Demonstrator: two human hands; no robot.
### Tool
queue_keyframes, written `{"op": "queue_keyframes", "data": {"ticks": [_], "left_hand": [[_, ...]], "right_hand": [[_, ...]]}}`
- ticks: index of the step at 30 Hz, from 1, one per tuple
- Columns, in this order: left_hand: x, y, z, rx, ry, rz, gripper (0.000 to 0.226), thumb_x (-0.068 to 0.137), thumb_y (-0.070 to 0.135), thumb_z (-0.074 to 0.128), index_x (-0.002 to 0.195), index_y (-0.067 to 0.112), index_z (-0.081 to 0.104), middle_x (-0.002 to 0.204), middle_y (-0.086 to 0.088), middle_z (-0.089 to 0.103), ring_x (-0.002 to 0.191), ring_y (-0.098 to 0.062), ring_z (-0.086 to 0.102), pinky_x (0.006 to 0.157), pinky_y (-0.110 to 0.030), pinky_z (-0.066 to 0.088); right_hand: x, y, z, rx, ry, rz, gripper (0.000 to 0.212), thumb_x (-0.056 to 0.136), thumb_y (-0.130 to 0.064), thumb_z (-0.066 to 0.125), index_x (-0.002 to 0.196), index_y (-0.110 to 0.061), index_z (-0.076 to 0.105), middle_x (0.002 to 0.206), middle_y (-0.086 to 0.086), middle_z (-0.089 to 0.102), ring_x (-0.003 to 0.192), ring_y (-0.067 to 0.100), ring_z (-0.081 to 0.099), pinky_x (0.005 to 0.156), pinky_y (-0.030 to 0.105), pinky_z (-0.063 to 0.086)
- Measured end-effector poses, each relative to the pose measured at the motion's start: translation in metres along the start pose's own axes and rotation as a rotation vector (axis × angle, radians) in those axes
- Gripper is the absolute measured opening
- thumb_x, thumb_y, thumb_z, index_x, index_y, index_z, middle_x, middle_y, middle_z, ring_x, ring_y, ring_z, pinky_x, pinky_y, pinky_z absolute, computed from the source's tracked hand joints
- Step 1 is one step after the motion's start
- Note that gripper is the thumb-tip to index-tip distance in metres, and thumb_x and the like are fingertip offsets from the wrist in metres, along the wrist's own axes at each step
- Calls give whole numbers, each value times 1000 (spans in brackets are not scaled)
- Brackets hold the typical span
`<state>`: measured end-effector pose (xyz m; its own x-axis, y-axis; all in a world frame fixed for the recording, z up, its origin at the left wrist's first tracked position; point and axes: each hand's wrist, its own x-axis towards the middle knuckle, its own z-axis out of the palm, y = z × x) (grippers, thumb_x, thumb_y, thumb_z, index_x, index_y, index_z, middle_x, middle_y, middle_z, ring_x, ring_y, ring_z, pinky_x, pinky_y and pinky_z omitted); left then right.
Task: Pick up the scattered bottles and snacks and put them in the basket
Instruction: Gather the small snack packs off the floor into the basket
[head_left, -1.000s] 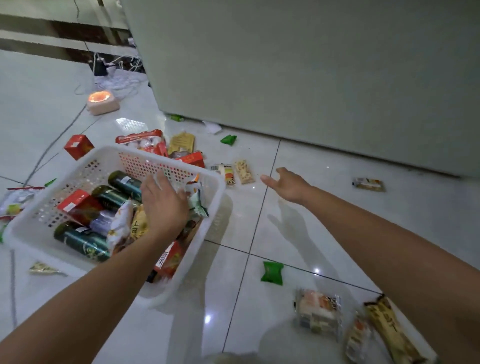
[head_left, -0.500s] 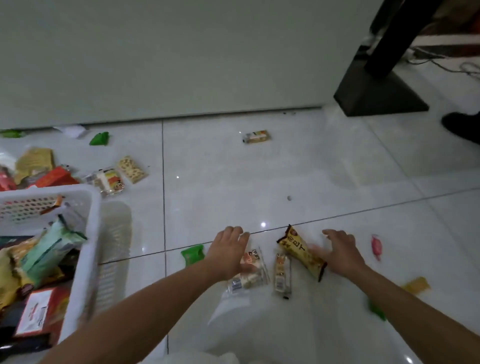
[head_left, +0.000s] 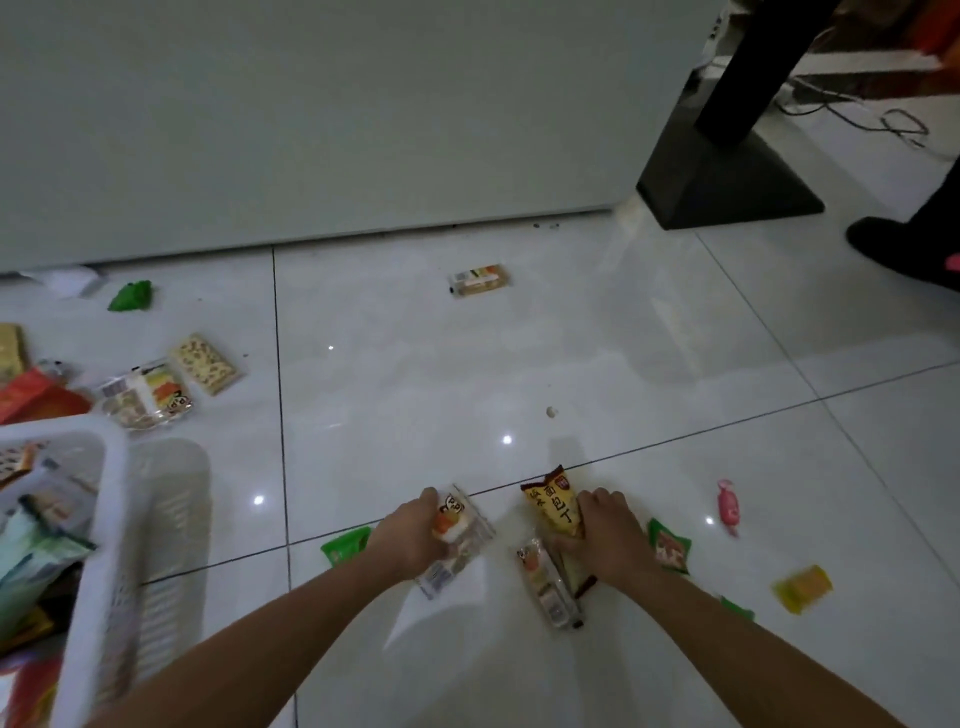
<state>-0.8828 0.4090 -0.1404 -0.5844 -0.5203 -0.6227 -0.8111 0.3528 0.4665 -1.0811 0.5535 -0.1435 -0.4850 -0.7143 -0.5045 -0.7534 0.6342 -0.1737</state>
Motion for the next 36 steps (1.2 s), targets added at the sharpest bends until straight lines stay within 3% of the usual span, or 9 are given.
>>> {"op": "queue_keyframes", "data": {"ticks": [4,9,16,19,22,25,28,31,36], "left_hand": [[6,-7,-39,-405,140,-128,26,88,17,61,99,12,38,107,-9,61,90,-26,63,77,-40,56],[-14,-24,-97,-832,407,-163,20,88,12,64,92,11,45,102,-9,62,94,-30,64,79,-44,56],[-108,-103,-173,-904,900,-228,32,86,18,67,110,8,49,108,-12,64,98,-30,62,88,-49,51],[-164,-157,-184,-916,1108,-377,29,85,20,67,106,9,50,106,-11,63,96,-29,61,88,-48,51],[-217,-211,-178,-973,1324,-607,30,83,18,70,108,11,55,106,-8,64,93,-27,62,83,-44,54],[-252,-248,-158,-1107,1380,-764,34,82,16,70,112,7,56,105,-12,66,88,-30,66,74,-43,57],[-260,-263,-140,-1032,1243,-918,44,88,33,63,116,0,54,106,-18,64,93,-35,63,79,-47,54],[-252,-258,-135,-704,1168,-1128,64,93,45,48,136,-1,36,135,-24,46,125,-43,40,102,-55,36],[-201,-211,-146,-316,1248,-940,67,99,41,33,150,3,10,157,-18,10,144,-37,8,118,-48,7]], "right_hand": [[20,-17,-24,187,23,-55,32,91,-32,55,101,-18,29,95,1,53,85,21,55,67,32,43],[61,-76,-70,197,26,-219,33,92,-31,54,101,-17,26,90,4,54,77,27,57,64,34,43],[74,-268,-110,146,-3,-578,36,90,-30,59,102,-16,29,95,10,59,84,30,59,66,34,43],[47,-365,-114,178,12,-721,43,83,-37,66,106,-13,39,93,4,56,83,26,56,64,31,40],[12,-441,-102,265,-20,-836,49,80,-43,68,111,-14,44,99,5,63,88,26,60,73,35,50],[-24,-486,-68,314,-158,-931,60,81,-47,66,124,-15,42,114,6,62,99,27,61,81,37,51],[-43,-495,-35,203,-258,-1011,76,79,-55,64,136,-16,34,128,8,53,115,28,53,92,43,49],[-27,-482,-45,75,-151,-1027,75,78,-60,61,136,-19,36,129,9,49,120,27,47,93,47,48],[37,-395,-121,239,-39,-774,70,85,-55,56,139,-15,36,137,10,48,125,26,47,102,42,41]]}}
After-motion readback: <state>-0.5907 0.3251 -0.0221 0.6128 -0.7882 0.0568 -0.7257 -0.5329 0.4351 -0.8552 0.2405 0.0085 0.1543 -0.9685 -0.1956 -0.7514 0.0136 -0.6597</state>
